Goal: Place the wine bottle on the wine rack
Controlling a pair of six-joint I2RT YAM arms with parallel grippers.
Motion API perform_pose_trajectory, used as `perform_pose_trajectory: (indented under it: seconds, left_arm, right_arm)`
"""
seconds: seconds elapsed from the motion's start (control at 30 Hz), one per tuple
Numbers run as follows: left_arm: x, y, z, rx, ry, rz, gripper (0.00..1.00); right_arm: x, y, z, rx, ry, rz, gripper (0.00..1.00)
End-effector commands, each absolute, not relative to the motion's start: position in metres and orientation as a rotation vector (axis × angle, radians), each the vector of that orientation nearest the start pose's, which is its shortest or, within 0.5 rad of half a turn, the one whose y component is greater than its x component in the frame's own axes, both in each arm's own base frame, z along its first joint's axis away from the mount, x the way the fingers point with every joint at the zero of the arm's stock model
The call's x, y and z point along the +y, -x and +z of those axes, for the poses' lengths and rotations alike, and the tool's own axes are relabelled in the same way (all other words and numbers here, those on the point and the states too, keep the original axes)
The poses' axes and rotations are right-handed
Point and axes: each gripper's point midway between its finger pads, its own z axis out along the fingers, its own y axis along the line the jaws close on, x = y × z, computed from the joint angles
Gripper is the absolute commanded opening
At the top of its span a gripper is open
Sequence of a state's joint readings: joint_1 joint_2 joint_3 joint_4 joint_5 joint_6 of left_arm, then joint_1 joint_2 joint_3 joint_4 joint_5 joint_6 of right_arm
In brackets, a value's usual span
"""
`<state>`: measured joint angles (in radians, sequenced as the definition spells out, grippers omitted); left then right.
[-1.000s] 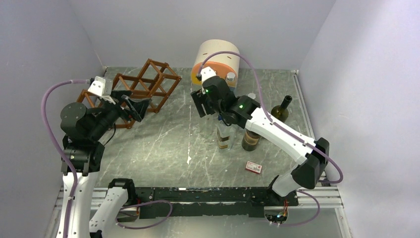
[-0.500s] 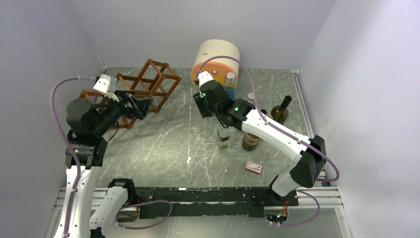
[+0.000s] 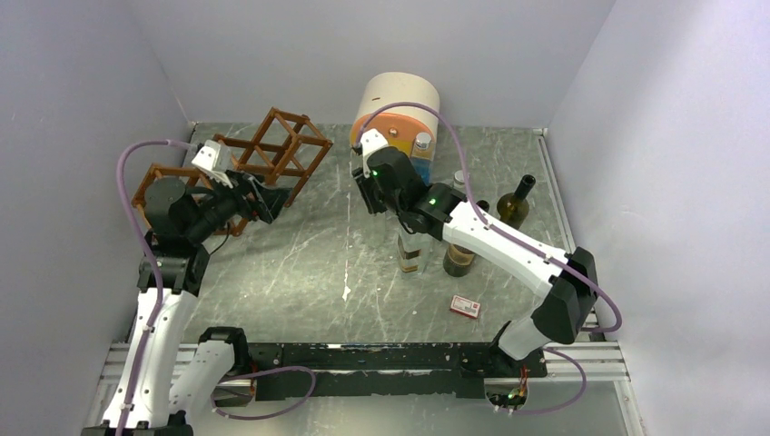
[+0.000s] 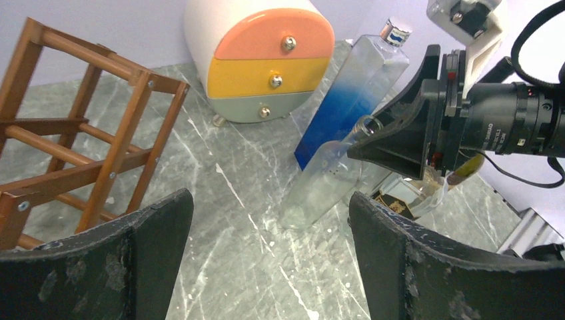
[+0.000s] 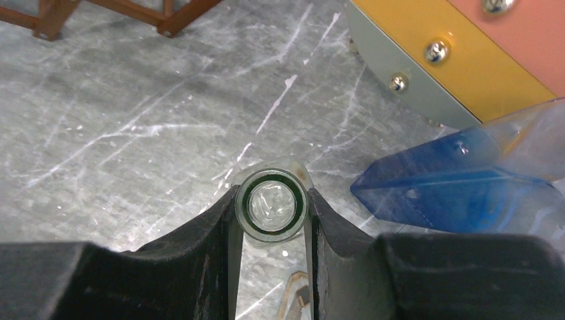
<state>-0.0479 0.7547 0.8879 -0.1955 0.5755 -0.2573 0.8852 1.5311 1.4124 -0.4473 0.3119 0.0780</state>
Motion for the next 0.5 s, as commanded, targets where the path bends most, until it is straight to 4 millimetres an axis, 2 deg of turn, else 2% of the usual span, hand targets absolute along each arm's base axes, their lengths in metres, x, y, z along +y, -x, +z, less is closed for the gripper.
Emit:
perform_pose_trajectory:
  seconds: [0.0, 0.17, 0.23, 0.3, 0.4, 0.47]
  left_arm:
    - [-0.133, -0.269, 0.332, 1.628, -0.369, -0.784, 0.91]
    - [-0.162, -0.262, 0.3, 1.654, -0.543, -0.903, 0.9]
    - [-0.168, -0.263, 0.285, 1.659, -0.574, -0.881, 0.91]
    - [-0.166, -0.269, 0.269, 1.671, -0.635, -0.772, 0.94]
    - [-0.158, -0.284, 0.266, 1.655, -0.668, -0.618, 0.96]
    - [-0.16, -0.289, 0.27, 1.614, -0.673, -0.6, 0.98]
  right_arm:
    - [0.329, -0.32, 0.313, 1.811, 0.59, 0.418, 0.0]
    - [0.338, -0.309, 0.345, 1.731, 0.553, 0.568, 0.0]
    - [0.34, -0.305, 0.357, 1.705, 0.527, 0.618, 0.0]
    - [0.337, -0.304, 0.371, 1.683, 0.476, 0.641, 0.0]
    - [0.336, -0.301, 0.387, 1.643, 0.444, 0.679, 0.0]
    - [0.339, -0.299, 0.396, 1.62, 0.436, 0.712, 0.0]
